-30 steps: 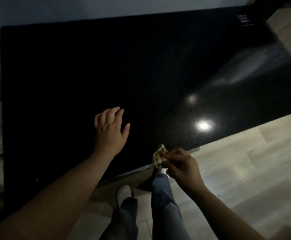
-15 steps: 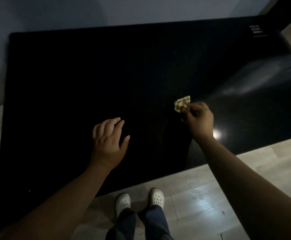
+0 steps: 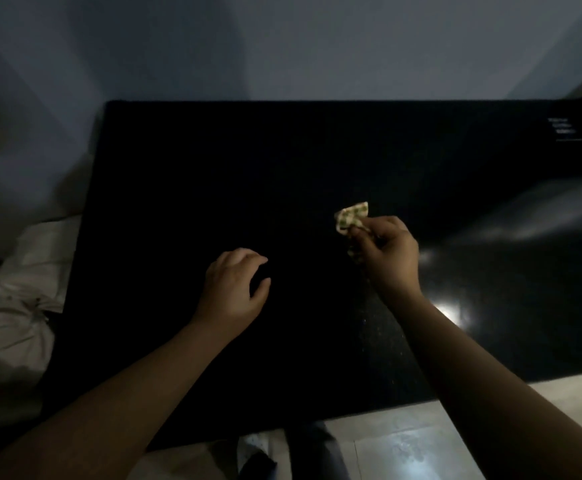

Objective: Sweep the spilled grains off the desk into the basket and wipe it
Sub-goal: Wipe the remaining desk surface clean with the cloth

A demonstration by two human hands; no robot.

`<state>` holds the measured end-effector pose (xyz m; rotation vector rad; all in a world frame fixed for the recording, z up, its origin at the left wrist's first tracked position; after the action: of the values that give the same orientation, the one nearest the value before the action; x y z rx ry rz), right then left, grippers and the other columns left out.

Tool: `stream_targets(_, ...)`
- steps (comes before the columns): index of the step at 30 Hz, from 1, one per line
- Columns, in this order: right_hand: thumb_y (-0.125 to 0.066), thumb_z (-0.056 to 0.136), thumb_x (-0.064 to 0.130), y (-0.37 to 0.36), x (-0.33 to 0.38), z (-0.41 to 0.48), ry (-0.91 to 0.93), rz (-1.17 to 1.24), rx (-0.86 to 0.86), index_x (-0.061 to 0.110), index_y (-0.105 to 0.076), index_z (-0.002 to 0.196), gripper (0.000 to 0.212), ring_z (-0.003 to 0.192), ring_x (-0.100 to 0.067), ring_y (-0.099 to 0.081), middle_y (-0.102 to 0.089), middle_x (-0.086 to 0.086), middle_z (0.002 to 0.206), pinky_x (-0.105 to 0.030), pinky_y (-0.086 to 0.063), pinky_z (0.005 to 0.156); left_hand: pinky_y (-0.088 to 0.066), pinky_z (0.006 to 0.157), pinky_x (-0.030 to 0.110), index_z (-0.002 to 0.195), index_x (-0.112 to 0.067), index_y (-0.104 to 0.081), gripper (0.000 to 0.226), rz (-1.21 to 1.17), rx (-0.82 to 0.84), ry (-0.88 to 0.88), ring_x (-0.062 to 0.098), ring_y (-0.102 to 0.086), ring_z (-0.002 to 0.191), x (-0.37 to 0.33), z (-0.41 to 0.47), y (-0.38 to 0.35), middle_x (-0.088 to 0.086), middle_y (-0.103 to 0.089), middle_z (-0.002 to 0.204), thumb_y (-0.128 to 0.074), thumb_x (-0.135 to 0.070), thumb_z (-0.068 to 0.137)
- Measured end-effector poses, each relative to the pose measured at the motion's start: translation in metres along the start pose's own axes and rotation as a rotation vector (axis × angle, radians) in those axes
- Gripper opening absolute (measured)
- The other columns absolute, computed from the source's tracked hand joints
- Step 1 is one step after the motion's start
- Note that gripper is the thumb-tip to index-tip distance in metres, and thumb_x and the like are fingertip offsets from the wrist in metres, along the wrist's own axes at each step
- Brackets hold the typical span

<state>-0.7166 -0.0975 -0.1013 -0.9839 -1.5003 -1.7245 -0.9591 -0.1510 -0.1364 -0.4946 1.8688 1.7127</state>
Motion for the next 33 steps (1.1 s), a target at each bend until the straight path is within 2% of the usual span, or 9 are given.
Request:
stream_targets(5, -0.066, 0.089, 0.016, -0.023, 0.013, 0.06, 0.043, -0.01, 0.079, 0.016, -0.07, 0.107, 0.018, 0.083, 0.002, -0.059, -0.056, 0.014, 0.095, -0.009, -0.048, 0.072, -0.043, 0.095, 0.043, 0.124, -0.008, -0.057, 0.058, 0.022, -0.085, 0.081, 0.027, -0.049, 0.113, 0.028, 0.036, 0.025, 0.008, -0.054, 0.12, -0.037, -0.049, 0.088)
stream_targets(9, -0.062, 0.092, 0.014, -0.036, 0.022, 0.113, 0.079, -0.056, 0.112, 0.01, -0.066, 0.115, 0.024, 0.092, -0.006, -0.058, -0.058, 0.0, 0.107, -0.015, -0.047, 0.078, -0.035, 0.105, 0.04, 0.134, -0.01, -0.05, 0.046, 0.076, -0.087, 0.127, 0.026, -0.038, 0.127, 0.04, 0.072, 0.03, 0.007, -0.043, 0.137, -0.053, -0.032, 0.094)
stream_targets(12, -0.061, 0.092, 0.016, -0.049, 0.025, 0.152, 0.107, -0.083, 0.098, 0.007, -0.066, 0.117, 0.027, 0.095, -0.011, -0.057, -0.057, -0.004, 0.109, -0.014, -0.044, 0.08, -0.027, 0.111, 0.043, 0.137, -0.012, -0.045, 0.052, 0.2, -0.079, 0.18, 0.025, -0.03, 0.133, 0.05, 0.097, 0.028, 0.005, -0.036, 0.144, -0.047, -0.041, 0.095)
stream_targets(15, -0.064, 0.091, 0.018, -0.065, 0.024, 0.191, 0.147, -0.127, 0.074, 0.01, -0.068, 0.114, 0.025, 0.09, -0.007, -0.056, -0.059, -0.002, 0.107, -0.004, -0.039, 0.076, -0.025, 0.108, 0.048, 0.137, -0.016, -0.046, 0.063, 0.28, -0.11, 0.207, 0.027, -0.031, 0.131, 0.059, 0.114, 0.026, 0.005, -0.039, 0.142, -0.03, -0.056, 0.09)
stream_targets(16, -0.065, 0.09, 0.019, -0.07, 0.024, 0.204, 0.156, -0.129, 0.062, 0.01, -0.069, 0.112, 0.025, 0.089, -0.006, -0.058, -0.061, -0.002, 0.106, -0.006, -0.042, 0.077, -0.025, 0.107, 0.048, 0.135, -0.017, -0.047, 0.064, 0.293, -0.127, 0.199, 0.026, -0.032, 0.13, 0.062, 0.119, 0.026, 0.005, -0.041, 0.14, -0.027, -0.057, 0.088)
stream_targets(18, -0.068, 0.087, 0.019, -0.077, 0.021, 0.229, 0.162, -0.111, 0.02, 0.011, -0.07, 0.109, 0.024, 0.089, -0.011, -0.063, -0.066, -0.005, 0.103, -0.021, -0.052, 0.083, -0.027, 0.105, 0.049, 0.132, -0.019, -0.05, 0.062, 0.305, -0.153, 0.182, 0.024, -0.032, 0.127, 0.065, 0.128, 0.026, 0.005, -0.044, 0.137, -0.029, -0.056, 0.088)
stream_targets(22, -0.066, 0.086, 0.023, -0.093, 0.016, 0.273, 0.147, -0.127, 0.0, 0.013, -0.072, 0.106, 0.023, 0.088, -0.018, -0.067, -0.069, -0.007, 0.101, -0.04, -0.056, 0.083, -0.029, 0.106, 0.048, 0.131, -0.022, -0.052, 0.054, 0.294, -0.195, 0.193, 0.023, -0.035, 0.127, 0.07, 0.134, 0.026, 0.001, -0.044, 0.137, -0.034, -0.053, 0.089)
stream_targets(28, -0.059, 0.092, 0.02, -0.125, 0.015, 0.316, 0.152, -0.273, -0.017, 0.007, -0.069, 0.113, 0.026, 0.097, -0.027, -0.062, -0.062, -0.014, 0.113, -0.035, -0.049, 0.09, -0.032, 0.104, 0.048, 0.13, -0.023, -0.052, 0.05, 0.284, -0.226, 0.18, 0.022, -0.037, 0.127, 0.069, 0.133, 0.025, 0.0, -0.045, 0.137, -0.038, -0.049, 0.09)
stream_targets(33, -0.064, 0.088, 0.022, -0.147, 0.012, 0.304, 0.216, -0.252, 0.007, 0.007, -0.073, 0.101, 0.022, 0.094, -0.025, -0.062, -0.066, -0.011, 0.103, -0.035, -0.049, 0.087, -0.032, 0.103, 0.046, 0.128, -0.023, -0.054, 0.049, 0.298, -0.245, 0.18, 0.021, -0.037, 0.125, 0.07, 0.133, 0.026, -0.001, -0.046, 0.136, -0.039, -0.048, 0.089)
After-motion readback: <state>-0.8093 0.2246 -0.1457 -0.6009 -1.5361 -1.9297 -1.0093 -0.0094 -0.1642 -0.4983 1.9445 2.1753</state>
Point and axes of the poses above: each hand's wrist, its own z-axis towards the middle knuckle, its own y-axis out of the back of the hand, x = y × z, the point moved 8 cm from there along z, towards the middle knuckle
